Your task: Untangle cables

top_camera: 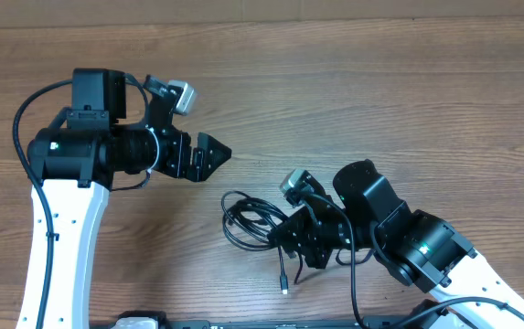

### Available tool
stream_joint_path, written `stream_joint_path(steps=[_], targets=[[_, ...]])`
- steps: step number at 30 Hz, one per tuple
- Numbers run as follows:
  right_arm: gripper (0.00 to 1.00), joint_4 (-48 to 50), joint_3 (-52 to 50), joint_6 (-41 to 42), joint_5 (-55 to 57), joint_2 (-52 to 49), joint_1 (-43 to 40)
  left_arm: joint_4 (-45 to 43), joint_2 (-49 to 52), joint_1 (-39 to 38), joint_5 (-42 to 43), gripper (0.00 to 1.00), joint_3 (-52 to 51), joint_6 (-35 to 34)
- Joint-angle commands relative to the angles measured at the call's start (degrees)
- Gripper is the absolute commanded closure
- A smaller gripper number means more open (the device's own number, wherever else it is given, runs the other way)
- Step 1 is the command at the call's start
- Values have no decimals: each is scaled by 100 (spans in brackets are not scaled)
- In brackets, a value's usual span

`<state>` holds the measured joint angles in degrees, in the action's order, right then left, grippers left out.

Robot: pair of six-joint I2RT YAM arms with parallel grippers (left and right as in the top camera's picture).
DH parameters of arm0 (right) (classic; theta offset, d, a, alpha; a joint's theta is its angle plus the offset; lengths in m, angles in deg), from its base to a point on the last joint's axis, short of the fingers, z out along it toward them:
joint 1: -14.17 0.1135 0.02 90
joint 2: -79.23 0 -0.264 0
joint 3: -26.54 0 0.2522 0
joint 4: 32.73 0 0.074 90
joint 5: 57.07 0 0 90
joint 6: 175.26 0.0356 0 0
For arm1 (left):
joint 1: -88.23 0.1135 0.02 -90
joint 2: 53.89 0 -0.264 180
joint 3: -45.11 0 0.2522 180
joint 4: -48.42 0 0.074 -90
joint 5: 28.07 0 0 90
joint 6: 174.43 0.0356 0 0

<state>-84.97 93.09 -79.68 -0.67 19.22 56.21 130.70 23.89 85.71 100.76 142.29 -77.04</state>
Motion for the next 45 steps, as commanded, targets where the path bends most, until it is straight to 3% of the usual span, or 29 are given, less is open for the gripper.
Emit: stream_joint_path(steps=[1, 5, 8, 11, 14, 15, 26, 33, 36, 39, 42, 45], targets=[[96, 310, 20, -9, 234, 33, 20, 219, 59, -59, 168, 0, 61, 203], [96, 553, 15, 413, 774, -258, 20, 284, 59, -66, 162, 0, 20, 201], [89, 568, 15, 791, 1115, -675, 17, 280, 59, -66, 140, 0, 20, 201], [55, 573, 17, 1285, 1440, -1064, -81, 293, 59, -66, 120, 0, 20, 199], [6, 568, 17, 1379, 1451, -1191, -197, 354, 59, -66, 118, 0, 20, 201], [0, 564, 24, 1381, 1451, -1178, -223, 372, 59, -66, 116, 0, 20, 199], [0, 72, 136, 1587, 2103, 269, -243, 120, 61, -352, 103, 1, -223, -525], [0, -785, 133, 1589, 2551, 1932, -243, -1196, 66, -1333, -494, 0, -1064, -511], [0, -1172, 133, 1587, 2758, 2485, -243, -1652, 70, -1705, -581, 0, -1379, -820], [0, -1484, 133, 1587, 2841, 2758, -243, -1733, 70, -1985, -1705, 0, -1589, -1692], [0, -1690, 129, 1587, 2844, 2780, -243, -1401, 70, -2100, -3178, 0, -1735, -3340], [0, -1786, 127, 1587, 2844, 2780, -243, -979, 70, -2092, -3910, 0, -1954, -5047]])
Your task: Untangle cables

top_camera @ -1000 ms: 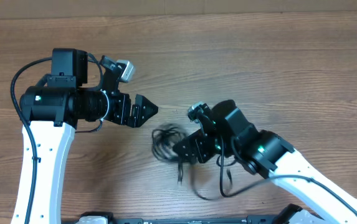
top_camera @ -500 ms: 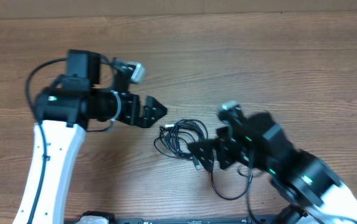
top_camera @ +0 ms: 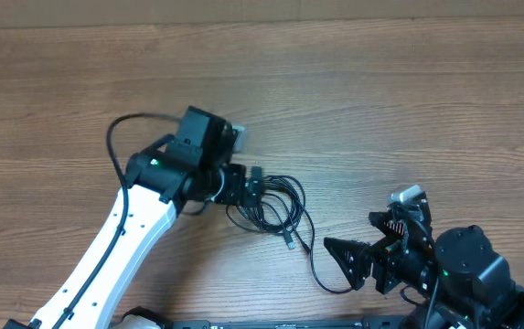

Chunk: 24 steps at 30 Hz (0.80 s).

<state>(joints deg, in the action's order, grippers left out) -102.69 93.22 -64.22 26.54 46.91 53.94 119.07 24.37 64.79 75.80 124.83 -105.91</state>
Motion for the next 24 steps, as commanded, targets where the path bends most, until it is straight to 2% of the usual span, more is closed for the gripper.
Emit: stream_joint_path(steps=[1, 2, 3, 4, 7, 10, 16, 19, 23, 24], targets=[[0, -15, 114, 42, 120, 11, -15, 243, 22, 22, -1447, 0, -317, -2756], [0, -13, 114, 42, 122, 11, -15, 240, 22, 28, -1425, 0, -433, -3252], [0, -13, 114, 42, 122, 11, -15, 225, 22, 26, -1394, 1, -629, -4054], [0, -15, 114, 42, 122, 11, -15, 216, 22, 17, -1309, 1, -754, -4489], [0, -31, 114, 39, 122, 11, -15, 35, 22, -2, -761, 0, -1189, -5206], [0, -55, 114, 39, 122, 11, -15, -459, 22, -26, -459, 1, -1626, -5458], [0, -59, 114, 39, 120, 11, -15, -2251, 28, -153, -87, 1, -2396, -5746], [0, -92, 114, 42, 120, 11, -15, -2754, 48, -190, -96, 6, -2603, -5746], [0, -138, 114, 42, 120, 11, -15, -2872, 111, -190, -249, 13, -2693, -5748], [0, -138, 114, 42, 118, 11, -15, -2896, 155, -190, -267, 18, -2693, -5746]])
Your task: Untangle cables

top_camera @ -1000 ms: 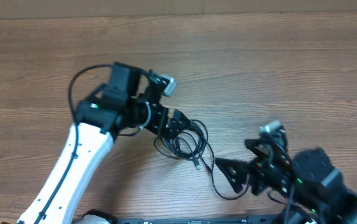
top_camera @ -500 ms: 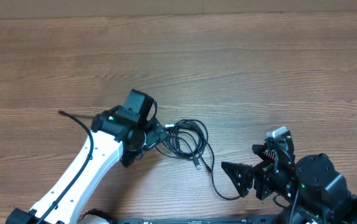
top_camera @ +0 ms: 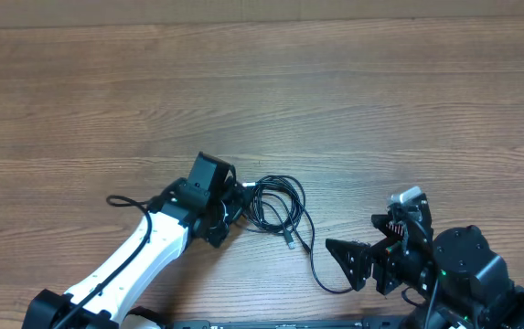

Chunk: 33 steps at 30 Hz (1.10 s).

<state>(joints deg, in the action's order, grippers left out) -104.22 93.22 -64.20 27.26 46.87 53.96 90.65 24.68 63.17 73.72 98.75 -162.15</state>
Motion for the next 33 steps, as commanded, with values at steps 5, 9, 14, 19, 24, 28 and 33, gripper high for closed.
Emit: stream_joint_path(steps=[5, 9, 14, 19, 24, 28, 33], targets=[[0, -9, 114, 39, 46, 15, -17, -590, 619, -162, -20, 39, -85, -118], [0, -313, 114, 39, 46, 15, -17, -870, 1056, -186, -105, 92, -85, -107], [0, -831, 114, 39, -24, 15, -17, -863, 944, 17, 216, 96, 2, 597], [0, -1207, 114, 37, -39, 15, -17, -778, 398, 330, 640, 96, 400, 2358], [0, -1231, 114, 37, -37, 15, -17, -72, -282, 389, 861, 96, 955, 4218], [0, -1231, 114, 37, -37, 15, -17, 579, -706, 389, 857, 96, 1379, 5263], [0, -1231, 114, 37, -39, 15, -17, 728, -1102, 389, 577, 96, 1751, 5372]])
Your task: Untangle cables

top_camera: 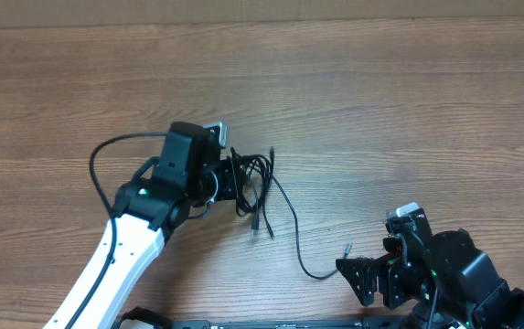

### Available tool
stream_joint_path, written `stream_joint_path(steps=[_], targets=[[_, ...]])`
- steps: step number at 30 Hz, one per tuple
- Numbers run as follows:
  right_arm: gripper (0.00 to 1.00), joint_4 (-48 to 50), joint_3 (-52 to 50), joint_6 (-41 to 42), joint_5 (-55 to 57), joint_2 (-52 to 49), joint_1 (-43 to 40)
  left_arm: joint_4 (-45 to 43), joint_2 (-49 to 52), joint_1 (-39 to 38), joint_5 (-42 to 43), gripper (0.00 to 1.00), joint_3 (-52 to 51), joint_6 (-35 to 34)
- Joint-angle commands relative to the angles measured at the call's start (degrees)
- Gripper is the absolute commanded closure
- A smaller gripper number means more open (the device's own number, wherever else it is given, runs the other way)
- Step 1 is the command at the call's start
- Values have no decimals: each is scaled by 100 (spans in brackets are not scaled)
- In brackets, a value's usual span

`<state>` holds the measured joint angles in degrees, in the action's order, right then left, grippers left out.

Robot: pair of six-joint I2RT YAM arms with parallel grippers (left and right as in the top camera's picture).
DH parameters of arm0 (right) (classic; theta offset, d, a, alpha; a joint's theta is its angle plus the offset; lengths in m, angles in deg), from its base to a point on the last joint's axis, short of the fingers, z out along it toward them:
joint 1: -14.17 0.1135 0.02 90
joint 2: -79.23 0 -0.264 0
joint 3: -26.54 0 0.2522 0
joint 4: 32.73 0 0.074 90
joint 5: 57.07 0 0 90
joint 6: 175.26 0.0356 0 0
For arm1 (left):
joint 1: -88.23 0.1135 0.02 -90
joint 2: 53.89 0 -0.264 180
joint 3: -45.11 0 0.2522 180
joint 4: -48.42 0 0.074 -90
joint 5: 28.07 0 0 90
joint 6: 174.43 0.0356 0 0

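Note:
A tangle of thin black cable (254, 179) lies left of the table's middle. My left gripper (235, 177) is shut on its left side, and the black wrist hides the fingers. One short end with a plug (262, 228) hangs out below the tangle. A long single strand (294, 242) runs from the tangle down to the right, and its free end (347, 247) lies on the wood. My right gripper (351, 277) sits at the front right, pointing left, just below that free end. Its fingers look apart, with nothing between them.
The wooden table (380, 110) stretches bare to the back and right. The white left arm (106, 265) crosses the front left. The bulky right arm body (454, 279) fills the front right corner.
My left gripper has moved towards the back with the tangle in it. The long strand is drawn out straighter, and its end lies above the right gripper. The right gripper has moved slightly towards the front edge.
At first my right gripper was at the tangle in the front middle, and the left stood open at the back left. Then the right gripper was off to the front right and the left was at the tangle. The left has since moved the tangle, now further back.

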<state>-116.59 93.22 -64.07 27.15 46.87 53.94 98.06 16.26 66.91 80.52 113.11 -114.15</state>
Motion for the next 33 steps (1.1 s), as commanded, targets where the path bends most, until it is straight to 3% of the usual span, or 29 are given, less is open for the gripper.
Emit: stream_joint_path(steps=[1, 8, 15, 22, 30, 33], targets=[[0, 7, 114, 24, -28, 15, -15, -7, -306, 15, -101, 96, 339, 570], [0, 7, 114, 24, -26, 15, -15, 413, -551, 17, -98, 95, 343, 581], [0, 7, 114, 24, -26, 15, -15, 1193, -780, 20, -48, 96, 343, 1445], [0, 9, 114, 24, -28, 15, -15, 1648, -879, 20, -52, 96, 343, 1440], [0, 9, 114, 24, -28, 15, -15, 1318, -879, 20, -28, 96, 341, 903], [0, 7, 114, 24, -28, 15, -15, 1196, -879, 20, 481, 96, 369, 1447]])
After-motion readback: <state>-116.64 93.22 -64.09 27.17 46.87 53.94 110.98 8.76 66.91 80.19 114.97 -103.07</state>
